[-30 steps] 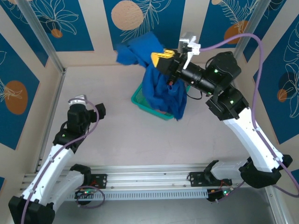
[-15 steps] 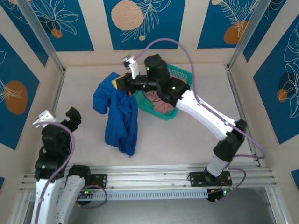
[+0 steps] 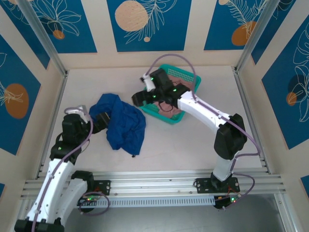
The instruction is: Fold the inside-out t-shirt
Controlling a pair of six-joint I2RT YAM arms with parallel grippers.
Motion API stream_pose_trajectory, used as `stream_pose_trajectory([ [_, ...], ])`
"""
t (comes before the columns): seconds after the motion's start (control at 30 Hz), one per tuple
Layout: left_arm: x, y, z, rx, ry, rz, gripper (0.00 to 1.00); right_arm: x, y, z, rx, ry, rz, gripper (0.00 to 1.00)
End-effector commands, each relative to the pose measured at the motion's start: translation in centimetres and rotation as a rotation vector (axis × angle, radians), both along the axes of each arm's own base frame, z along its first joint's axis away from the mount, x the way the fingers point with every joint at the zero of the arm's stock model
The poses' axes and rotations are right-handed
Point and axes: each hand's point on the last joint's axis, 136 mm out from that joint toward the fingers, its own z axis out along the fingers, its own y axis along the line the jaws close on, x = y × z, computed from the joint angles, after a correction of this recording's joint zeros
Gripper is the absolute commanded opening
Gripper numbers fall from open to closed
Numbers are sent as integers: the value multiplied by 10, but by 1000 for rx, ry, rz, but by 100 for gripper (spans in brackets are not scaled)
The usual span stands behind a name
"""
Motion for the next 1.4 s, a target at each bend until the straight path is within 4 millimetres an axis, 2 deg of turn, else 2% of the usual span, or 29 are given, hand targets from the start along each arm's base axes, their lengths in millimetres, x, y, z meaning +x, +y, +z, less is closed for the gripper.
stream_pose_trajectory([
  [0.0, 7, -15, 18, -27, -75, -70, 100, 47, -25, -12, -65, 7, -231, 91],
  [0.13, 4, -12, 11, -16, -64, -54, 100, 88, -24, -41, -154, 23, -361, 92],
  [0.3, 0, -8, 7, -1, -63, -43, 100, 121, -12, -75, -186, 54, -425, 93],
  [0.43, -1, -9, 6, 12, -58, -54, 100, 141, -18, -105, -267, 81, -477, 92],
  [0.5, -2, -9, 5, 16, -55, -56, 100, 145, -26, -114, -293, 100, -480, 87],
  [0.57, -4, -8, 3, 24, -48, -57, 100, 147, -38, -118, -313, 120, -472, 76],
  [0.67, -7, -7, 2, 34, -44, -56, 100, 144, -69, -121, -368, 139, -451, 57],
  [0.77, -9, -5, 0, 43, -43, -52, 100, 138, -112, -124, -443, 163, -429, 49],
  [0.93, -11, -5, 1, 42, -49, -52, 100, 131, -199, -135, -557, 225, -405, 37],
  [1.1, -10, -6, -6, 39, -37, -59, 100, 148, -274, -142, -694, 205, -409, 21],
  [1.23, -12, -7, -10, 49, -19, -70, 100, 160, -321, -142, -776, 193, -443, 16],
  [1.37, -13, -7, -15, 57, -10, -75, 100, 168, -353, -137, -829, 163, -470, 14],
])
